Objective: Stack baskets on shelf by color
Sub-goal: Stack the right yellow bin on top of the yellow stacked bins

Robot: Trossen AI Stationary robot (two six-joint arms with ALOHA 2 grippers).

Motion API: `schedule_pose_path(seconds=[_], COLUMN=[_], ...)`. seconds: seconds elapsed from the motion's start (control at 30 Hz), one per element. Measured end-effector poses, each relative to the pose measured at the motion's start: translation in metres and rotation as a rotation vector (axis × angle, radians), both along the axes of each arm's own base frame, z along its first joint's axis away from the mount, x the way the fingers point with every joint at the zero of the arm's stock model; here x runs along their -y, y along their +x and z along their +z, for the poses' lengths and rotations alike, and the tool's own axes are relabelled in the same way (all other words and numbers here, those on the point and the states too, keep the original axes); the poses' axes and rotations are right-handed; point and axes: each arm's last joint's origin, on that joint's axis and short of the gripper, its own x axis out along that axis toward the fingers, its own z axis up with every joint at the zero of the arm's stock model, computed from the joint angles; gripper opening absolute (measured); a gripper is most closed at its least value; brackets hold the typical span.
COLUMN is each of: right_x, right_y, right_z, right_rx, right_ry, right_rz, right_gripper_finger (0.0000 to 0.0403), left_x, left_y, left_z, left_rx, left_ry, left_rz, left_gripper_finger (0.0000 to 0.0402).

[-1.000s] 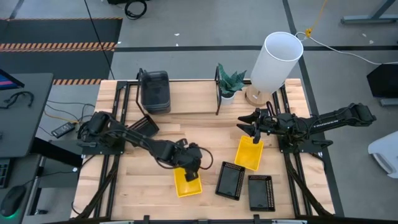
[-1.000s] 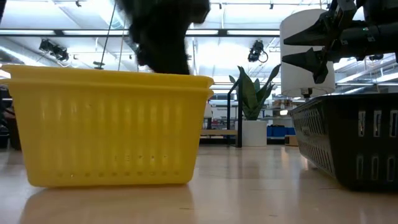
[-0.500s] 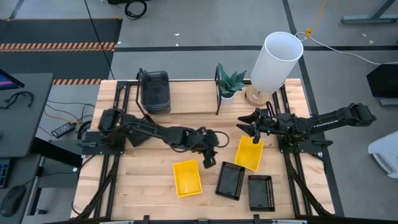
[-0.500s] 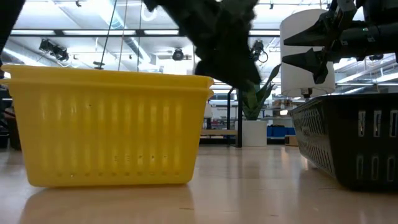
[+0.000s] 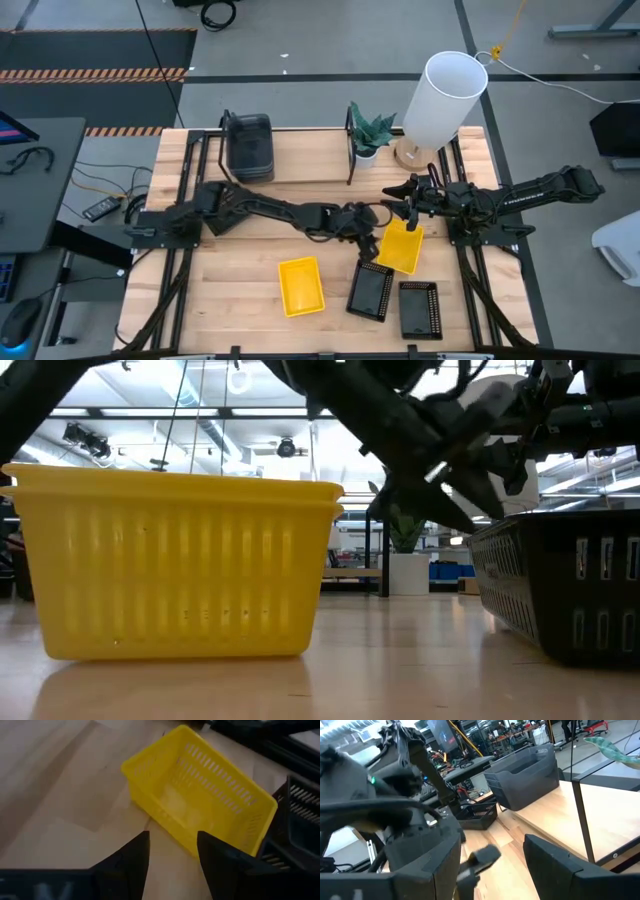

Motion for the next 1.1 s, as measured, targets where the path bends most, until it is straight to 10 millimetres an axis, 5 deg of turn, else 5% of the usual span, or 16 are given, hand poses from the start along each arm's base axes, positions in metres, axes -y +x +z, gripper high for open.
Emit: schedule_pose_path(seconds=[0.63,1.1], right_x=[0.0,0.0], right_y=[0.001,0.001], right_z=[-0.001,-0.001], right_rx=[-0.009,-0.009], right_ry=[-0.001,-0.001], right_rz=[0.0,0.0], right_gripper_finger=[0.0221,0.0221], left_x=[0.017,0.006], left_y=[0.015,0.014], left_z=[-0.037,-0.044], left_rx=[0.032,-0.021], left_ry=[-0.06,-0.023], left_rz=[0.048,-0.004], left_gripper_finger=[0.0244,0.0198])
